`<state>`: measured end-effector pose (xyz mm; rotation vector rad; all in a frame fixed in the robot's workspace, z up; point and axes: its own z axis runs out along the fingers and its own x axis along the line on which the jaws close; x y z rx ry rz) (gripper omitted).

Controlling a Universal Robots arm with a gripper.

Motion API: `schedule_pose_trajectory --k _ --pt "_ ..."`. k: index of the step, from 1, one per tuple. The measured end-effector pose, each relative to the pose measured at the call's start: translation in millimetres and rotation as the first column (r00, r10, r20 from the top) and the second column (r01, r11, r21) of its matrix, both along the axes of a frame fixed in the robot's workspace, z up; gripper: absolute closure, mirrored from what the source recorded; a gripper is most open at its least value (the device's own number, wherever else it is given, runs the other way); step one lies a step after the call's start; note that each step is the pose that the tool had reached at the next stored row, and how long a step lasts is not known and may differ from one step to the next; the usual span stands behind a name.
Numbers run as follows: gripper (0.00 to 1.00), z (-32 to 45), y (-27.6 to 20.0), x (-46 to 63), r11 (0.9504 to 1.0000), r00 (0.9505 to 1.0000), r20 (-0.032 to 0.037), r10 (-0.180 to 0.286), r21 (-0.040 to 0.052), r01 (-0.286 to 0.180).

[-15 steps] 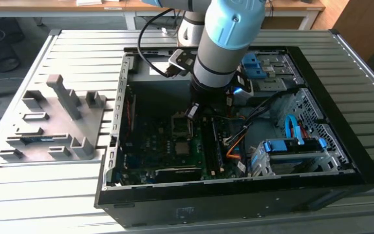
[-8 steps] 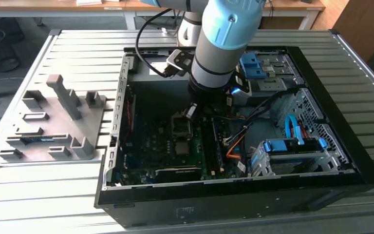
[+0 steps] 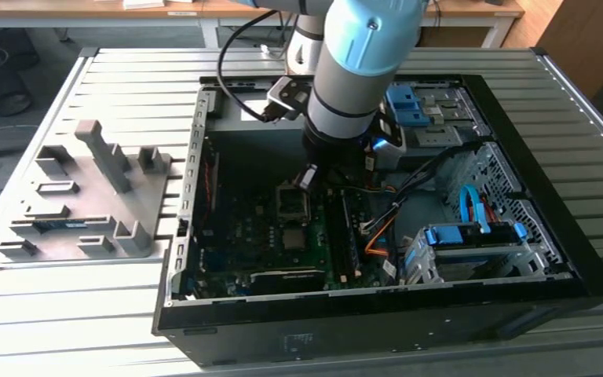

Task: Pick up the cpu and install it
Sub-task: 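Close the cpu cover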

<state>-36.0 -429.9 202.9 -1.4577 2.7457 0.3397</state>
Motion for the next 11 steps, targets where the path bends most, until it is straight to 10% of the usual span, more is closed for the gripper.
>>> schedule_pose_trajectory --k 11 --pt "0.9 6.1 -0.8 -4.9 1.0 1.0 0.0084 0.001 0.0075 -0.001"
